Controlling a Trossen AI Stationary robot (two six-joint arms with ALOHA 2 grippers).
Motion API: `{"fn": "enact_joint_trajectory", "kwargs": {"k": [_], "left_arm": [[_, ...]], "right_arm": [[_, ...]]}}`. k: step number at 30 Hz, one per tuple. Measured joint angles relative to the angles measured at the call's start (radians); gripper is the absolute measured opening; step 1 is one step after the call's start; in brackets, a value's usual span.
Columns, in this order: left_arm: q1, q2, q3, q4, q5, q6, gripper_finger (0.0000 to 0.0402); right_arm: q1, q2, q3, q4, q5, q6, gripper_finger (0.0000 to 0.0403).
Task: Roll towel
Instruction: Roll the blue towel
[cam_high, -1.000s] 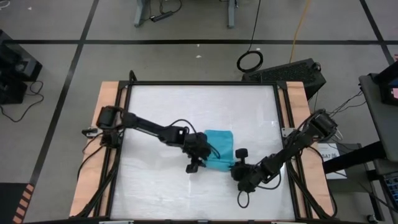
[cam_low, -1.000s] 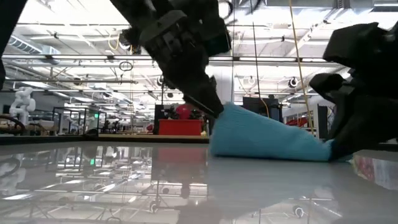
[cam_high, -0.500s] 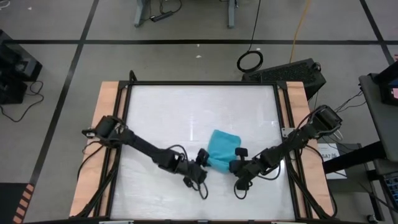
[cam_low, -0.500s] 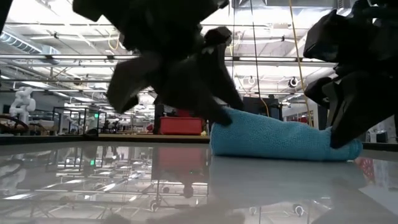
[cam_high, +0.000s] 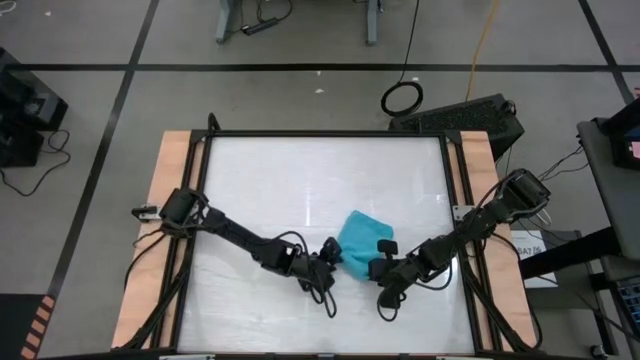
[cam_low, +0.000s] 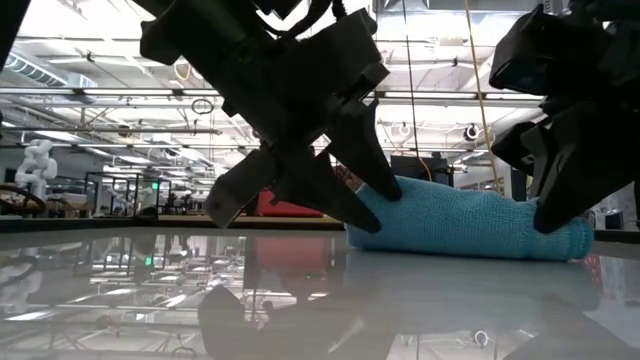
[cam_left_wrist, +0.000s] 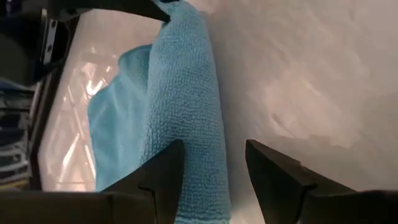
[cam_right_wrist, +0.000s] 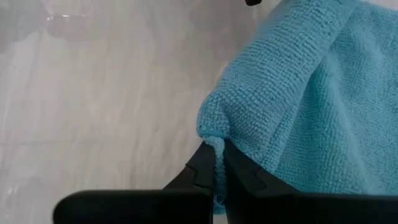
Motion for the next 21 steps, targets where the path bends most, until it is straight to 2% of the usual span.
{"fn": "enact_joint_trajectory", "kwargs": {"k": [4, 10, 13, 16, 21], "left_arm": [[0.0, 0.0, 0.0, -0.008, 0.002, 0.036, 0.0194], [0.001, 0.0, 0.0, 0.005, -0.044, 0.044, 0.0278], [0.006, 0.0, 0.0, -0.006, -0.071, 0.064, 0.0302], [0.023, 0.0, 0.0, -0.034, -0.054, 0.066, 0.0293], [0.068, 0.0, 0.0, -0.062, -0.054, 0.063, 0.025]], "right_arm": [[0.0, 0.0, 0.0, 0.0, 0.0, 0.0, 0.0004], [0.0, -0.001, 0.0, 0.003, -0.001, -0.002, 0.0004], [0.0, -0.001, 0.0, 0.01, 0.0, -0.005, 0.0004], [0.0, -0.001, 0.001, 0.016, 0.0, -0.005, 0.0004], [0.0, -0.001, 0.001, 0.023, 0.0, -0.008, 0.0004]]}}
